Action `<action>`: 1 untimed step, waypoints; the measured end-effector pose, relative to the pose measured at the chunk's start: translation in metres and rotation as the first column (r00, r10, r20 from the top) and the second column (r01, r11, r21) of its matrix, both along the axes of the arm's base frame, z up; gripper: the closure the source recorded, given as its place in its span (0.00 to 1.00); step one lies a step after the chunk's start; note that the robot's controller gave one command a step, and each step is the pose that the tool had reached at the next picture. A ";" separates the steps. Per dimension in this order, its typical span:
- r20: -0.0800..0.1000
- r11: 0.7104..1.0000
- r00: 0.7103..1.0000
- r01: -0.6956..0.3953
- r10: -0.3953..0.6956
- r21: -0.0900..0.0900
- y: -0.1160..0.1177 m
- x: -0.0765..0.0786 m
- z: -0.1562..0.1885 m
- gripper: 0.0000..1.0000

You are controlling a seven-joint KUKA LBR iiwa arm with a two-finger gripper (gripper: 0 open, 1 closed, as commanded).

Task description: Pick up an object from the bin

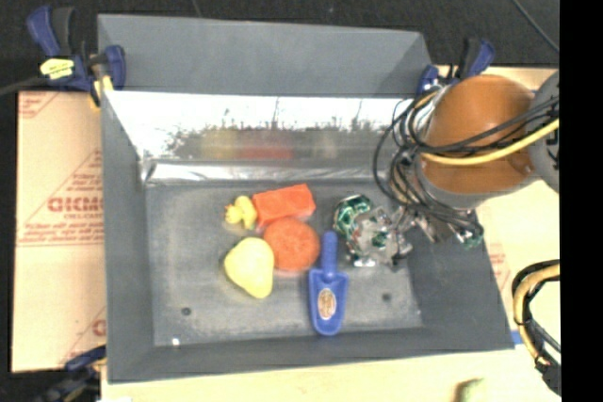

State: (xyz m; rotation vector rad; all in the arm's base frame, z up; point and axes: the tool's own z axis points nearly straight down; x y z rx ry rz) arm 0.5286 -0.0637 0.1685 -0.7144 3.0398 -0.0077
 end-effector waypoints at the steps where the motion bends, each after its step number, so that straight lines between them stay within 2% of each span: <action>1: 0.000 1.000 1.000 0.000 0.000 0.000 0.000 0.000 0.000 1.00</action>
Offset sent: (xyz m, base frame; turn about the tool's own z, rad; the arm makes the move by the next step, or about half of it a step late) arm 0.0579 -0.0099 -0.0034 -0.0726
